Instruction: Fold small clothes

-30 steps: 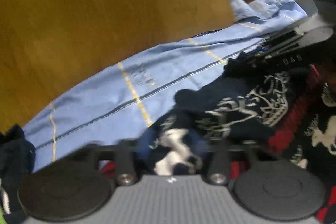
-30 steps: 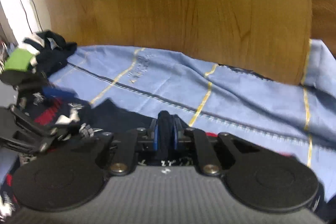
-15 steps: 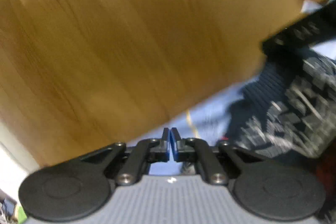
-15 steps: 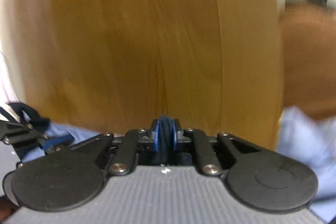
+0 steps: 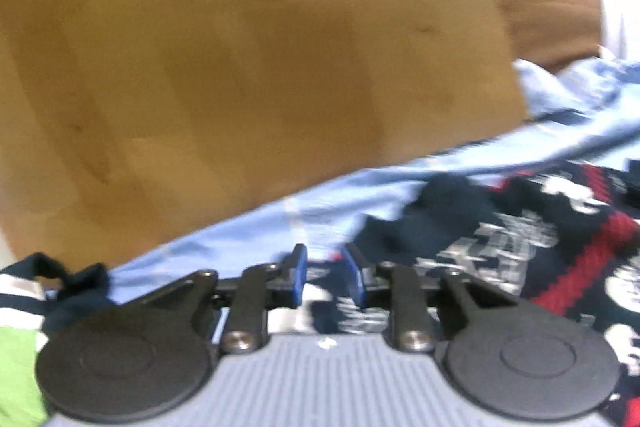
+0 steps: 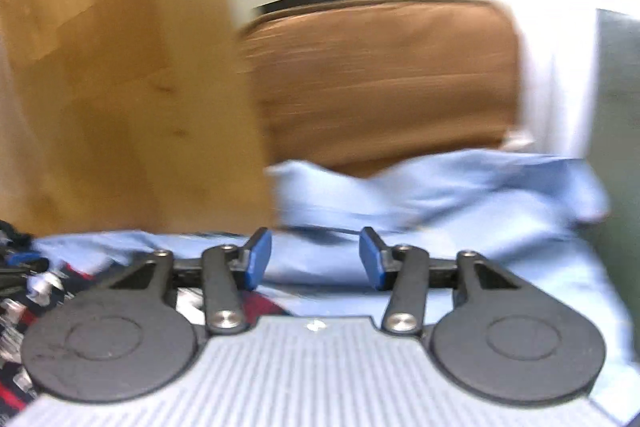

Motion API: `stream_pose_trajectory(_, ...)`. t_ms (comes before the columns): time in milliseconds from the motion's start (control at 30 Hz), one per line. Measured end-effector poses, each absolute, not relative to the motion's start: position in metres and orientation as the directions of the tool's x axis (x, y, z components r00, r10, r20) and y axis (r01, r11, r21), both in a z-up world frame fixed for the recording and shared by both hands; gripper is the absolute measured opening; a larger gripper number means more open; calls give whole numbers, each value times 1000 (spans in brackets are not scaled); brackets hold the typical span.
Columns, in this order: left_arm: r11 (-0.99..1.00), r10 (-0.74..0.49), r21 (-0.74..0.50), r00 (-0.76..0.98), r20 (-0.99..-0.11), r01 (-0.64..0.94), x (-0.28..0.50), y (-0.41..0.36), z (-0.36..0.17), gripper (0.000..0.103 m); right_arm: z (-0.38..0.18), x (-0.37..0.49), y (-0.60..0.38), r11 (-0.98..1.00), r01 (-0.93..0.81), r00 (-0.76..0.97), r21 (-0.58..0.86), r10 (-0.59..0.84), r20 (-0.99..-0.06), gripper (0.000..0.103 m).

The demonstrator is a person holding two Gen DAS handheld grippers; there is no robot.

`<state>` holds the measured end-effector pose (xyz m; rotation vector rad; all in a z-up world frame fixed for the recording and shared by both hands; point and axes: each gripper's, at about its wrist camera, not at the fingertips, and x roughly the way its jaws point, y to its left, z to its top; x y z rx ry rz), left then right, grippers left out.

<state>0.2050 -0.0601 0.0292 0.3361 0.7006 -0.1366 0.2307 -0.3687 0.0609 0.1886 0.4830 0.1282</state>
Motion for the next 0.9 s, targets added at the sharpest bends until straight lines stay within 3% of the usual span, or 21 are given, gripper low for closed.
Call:
stream_pose_trajectory(200, 927, -49, 234, 713, -699, 293, 193, -102, -1, 24, 23, 178, -398, 974, 15, 858, 227, 104, -503, 82)
stream_pose_trajectory(333, 926, 1, 281, 743, -669, 252, 192, -113, -24, 25, -5, 180, -390, 977, 38, 823, 209, 88, -562, 82)
stream_pose_trajectory(367, 924, 13, 295, 753, -658, 242, 190, -115, -26, 25, -8, 181, -386, 980, 19, 824, 199, 98, -557, 71)
stream_pose_trajectory(400, 923, 22, 305, 761, -648, 233, 189, -117, -27, 25, -11, 180, -380, 984, -11, 826, 179, 109, -554, 14)
stream_pose_trajectory(467, 920, 33, 322, 771, -636, 226, 188, -119, -29, 25, -11, 180, -381, 989, 9, 813, 150, 80, -577, 10)
stream_pose_trajectory(600, 913, 65, 354, 786, -614, 201, 187, -123, -30, 31, 3, 169, -426, 970, 160, 880, 181, -57, -471, 10)
stream_pose_trajectory(767, 895, 101, 405, 797, -595, 189, 186, -129, -29, 36, -21, 182, -453, 952, 242, 828, 189, -101, -551, 11)
stream_pose_trajectory(833, 896, 103, 403, 793, -600, 188, 186, -127, -26, 41, -25, 179, -451, 946, 260, 837, 195, -119, -535, 21)
stream_pose_trajectory(900, 909, 77, 365, 782, -619, 199, 181, -117, -16, 43, -15, 169, -451, 925, 307, 844, 224, -156, -513, 52)
